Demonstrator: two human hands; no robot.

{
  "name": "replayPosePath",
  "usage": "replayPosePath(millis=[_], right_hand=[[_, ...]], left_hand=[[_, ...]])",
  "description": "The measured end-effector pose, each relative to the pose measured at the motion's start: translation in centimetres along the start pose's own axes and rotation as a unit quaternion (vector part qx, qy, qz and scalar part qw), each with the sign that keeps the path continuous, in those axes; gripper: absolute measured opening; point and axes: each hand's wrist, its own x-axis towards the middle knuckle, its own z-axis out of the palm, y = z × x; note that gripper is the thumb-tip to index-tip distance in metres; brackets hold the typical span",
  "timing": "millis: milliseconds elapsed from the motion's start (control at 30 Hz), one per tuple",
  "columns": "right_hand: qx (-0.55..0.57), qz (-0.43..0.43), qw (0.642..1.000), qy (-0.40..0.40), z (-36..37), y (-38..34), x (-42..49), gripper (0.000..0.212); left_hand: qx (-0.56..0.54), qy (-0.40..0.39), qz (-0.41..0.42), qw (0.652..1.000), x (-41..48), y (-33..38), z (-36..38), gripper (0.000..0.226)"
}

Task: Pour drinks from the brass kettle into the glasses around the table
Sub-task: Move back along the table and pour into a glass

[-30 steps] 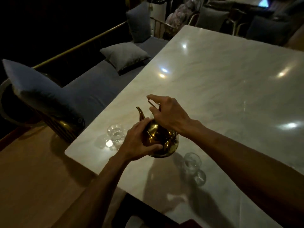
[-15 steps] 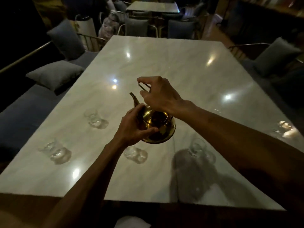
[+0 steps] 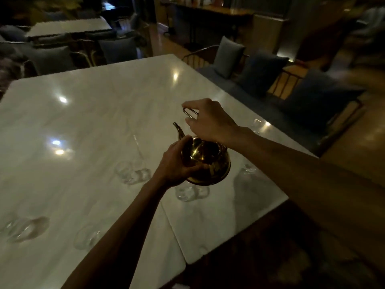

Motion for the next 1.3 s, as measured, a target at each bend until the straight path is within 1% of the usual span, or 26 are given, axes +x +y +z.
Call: replayPosePath(millis=[100,300,533,667,900,1033,1167,1300], right_hand=[[-0.02,0.039,0.999,0.024,-2.0,3.2,-0.3,0.048],[-0.039,0.111,0.991,0.064,-6.0,9.8,-2.1,0.046],[-0.055,0.16,0.983,0.074,-10.9,19.7,-3.1,0.047],[-0.048,0.177,0.981,0.065,-13.0,26.5,-2.8,0.048],[-0.007,0.204,0.979,0.027,-15.2,37.0,-1.9,0.047],[0.012,0.221,0.975,0.004,-15.2,42.2,-1.2,0.049],[0.017,0.247,0.969,-0.024,-14.6,45.9,-0.4,0.052],[0.042,0.241,0.969,-0.037,-13.8,48.6,0.1,0.053]], left_hand=[[-0.019,-0.048,0.031,0.998,2.6,1.4,2.9,0.09],[-0.039,-0.112,0.093,0.989,6.9,4.4,8.5,0.084],[-0.053,-0.185,0.092,0.977,12.1,8.1,17.7,0.085],[-0.055,-0.206,0.068,0.975,16.2,9.1,23.9,0.084],[-0.017,-0.23,0.01,0.973,22.6,9.4,33.4,0.097],[0.026,-0.235,-0.014,0.972,25.2,8.9,37.2,0.094],[0.072,-0.24,-0.02,0.968,27.1,8.2,40.0,0.091],[0.099,-0.228,-0.039,0.968,28.1,7.6,41.6,0.09]])
